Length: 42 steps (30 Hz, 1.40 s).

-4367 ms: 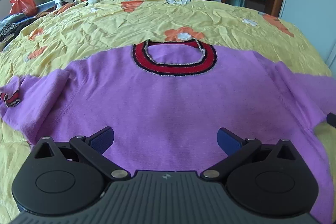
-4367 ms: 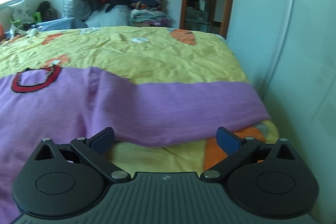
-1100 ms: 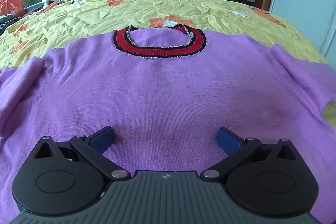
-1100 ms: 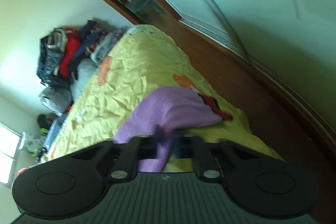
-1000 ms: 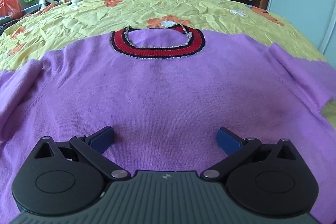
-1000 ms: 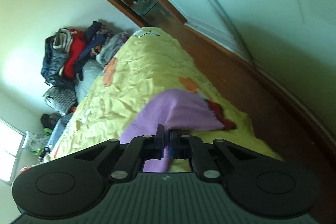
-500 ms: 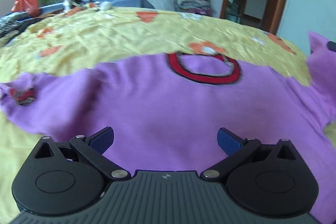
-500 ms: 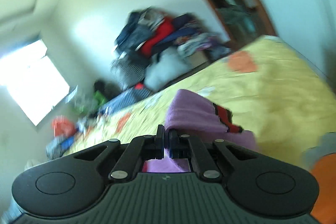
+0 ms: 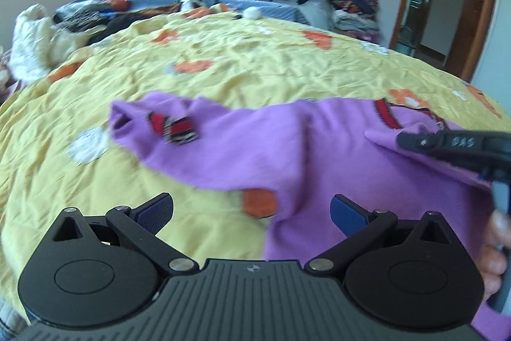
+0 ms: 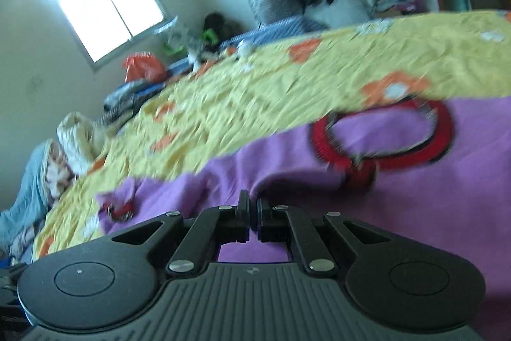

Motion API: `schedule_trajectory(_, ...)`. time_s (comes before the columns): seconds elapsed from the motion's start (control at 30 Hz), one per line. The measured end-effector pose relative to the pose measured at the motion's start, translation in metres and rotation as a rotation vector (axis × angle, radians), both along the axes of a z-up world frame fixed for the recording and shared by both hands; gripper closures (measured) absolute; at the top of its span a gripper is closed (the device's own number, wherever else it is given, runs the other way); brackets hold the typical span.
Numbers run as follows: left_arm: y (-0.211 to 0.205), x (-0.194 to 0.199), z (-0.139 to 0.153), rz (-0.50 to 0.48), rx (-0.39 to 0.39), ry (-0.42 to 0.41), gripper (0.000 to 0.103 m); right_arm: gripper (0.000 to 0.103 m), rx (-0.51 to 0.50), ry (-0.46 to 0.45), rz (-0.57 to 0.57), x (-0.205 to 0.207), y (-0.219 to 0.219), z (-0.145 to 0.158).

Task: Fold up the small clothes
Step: 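Grasp the sweater sleeve cuff with the right tool and fold it across the body, then open the right tool to release the folded sleeve and withdraw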

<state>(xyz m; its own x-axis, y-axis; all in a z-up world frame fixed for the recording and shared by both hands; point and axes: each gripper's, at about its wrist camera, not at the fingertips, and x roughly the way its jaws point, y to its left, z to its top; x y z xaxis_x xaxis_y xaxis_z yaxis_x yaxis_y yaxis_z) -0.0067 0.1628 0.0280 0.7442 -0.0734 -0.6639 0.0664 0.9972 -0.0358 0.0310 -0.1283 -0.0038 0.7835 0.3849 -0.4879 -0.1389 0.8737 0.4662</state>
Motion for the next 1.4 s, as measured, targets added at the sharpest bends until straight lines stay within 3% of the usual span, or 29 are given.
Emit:
schedule_trajectory(0.07,0.008,-0.001,-0.002,0.013,-0.006,0.01,0.0,0.099,-0.007,0.021,0.028,0.007,0.014,-0.01)
schedule_trajectory(0.17,0.011,0.002,-0.005,0.025,-0.025,0.031,0.0,0.09,-0.021,0.104,0.079,0.021,0.033,-0.031)
schedule_trajectory(0.27,0.008,0.009,-0.005,0.02,-0.055,0.048,0.0,0.06,-0.037,0.091,0.108,0.011,0.035,-0.03)
schedule_trajectory(0.3,0.005,0.012,-0.004,0.016,-0.066,0.05,0.0,0.036,-0.023,0.083,0.114,0.006,0.03,-0.024)
schedule_trajectory(0.33,0.001,0.014,-0.003,0.004,-0.083,0.049,0.0,0.022,-0.007,0.053,0.109,-0.004,0.02,-0.017)
schedule_trajectory(0.47,-0.022,0.029,0.003,-0.049,-0.153,0.037,0.0,0.021,-0.106,-0.056,-0.008,-0.042,-0.035,0.01)
schedule_trajectory(0.57,-0.047,0.05,-0.001,-0.097,-0.203,0.066,0.0,0.019,-0.147,-0.049,-0.12,-0.056,-0.094,0.014)
schedule_trajectory(0.63,-0.064,0.061,-0.005,-0.104,-0.215,0.102,0.0,0.019,-0.018,-0.014,-0.102,-0.053,-0.128,0.01)
schedule_trajectory(0.73,-0.075,0.058,-0.006,-0.048,-0.181,0.084,0.0,0.021,0.338,0.086,-0.045,-0.031,-0.149,-0.011)
schedule_trajectory(0.77,-0.075,0.054,-0.006,-0.04,-0.169,0.077,0.0,0.022,0.392,0.114,-0.034,-0.02,-0.144,-0.018)
schedule_trajectory(0.83,-0.072,0.043,-0.006,-0.05,-0.127,0.072,0.0,0.038,0.405,0.159,0.006,0.003,-0.12,-0.027)
schedule_trajectory(0.9,-0.063,0.03,-0.007,-0.052,-0.05,0.063,0.0,0.04,0.406,0.239,0.011,0.027,-0.092,-0.04)
schedule_trajectory(0.97,-0.049,0.016,-0.007,-0.031,0.031,0.045,0.0,0.059,0.406,0.268,0.008,0.042,-0.071,-0.049)
schedule_trajectory(1.0,-0.041,0.01,-0.006,-0.022,0.059,0.037,0.0,0.079,0.408,0.267,0.007,0.046,-0.063,-0.05)
schedule_trajectory(1.03,-0.032,0.004,-0.005,-0.013,0.075,0.032,0.0,0.091,0.437,0.252,0.023,0.049,-0.055,-0.048)
schedule_trajectory(1.17,0.005,-0.007,-0.003,0.039,0.069,0.032,0.0,0.089,0.458,0.215,0.112,0.06,-0.014,-0.029)
schedule_trajectory(1.23,0.018,-0.007,-0.002,0.064,0.056,0.034,0.0,0.087,0.414,0.227,0.157,0.066,0.013,-0.025)
schedule_trajectory(1.27,0.024,-0.006,-0.002,0.08,0.052,0.038,0.0,0.082,0.395,0.243,0.185,0.07,0.026,-0.027)
schedule_trajectory(1.33,0.032,-0.003,-0.001,0.102,0.032,0.042,0.0,0.043,0.394,0.314,0.233,0.074,0.044,-0.037)
schedule_trajectory(1.4,0.036,0.0,0.003,0.098,-0.014,0.033,0.0,0.043,0.388,0.261,0.243,0.062,0.044,-0.032)
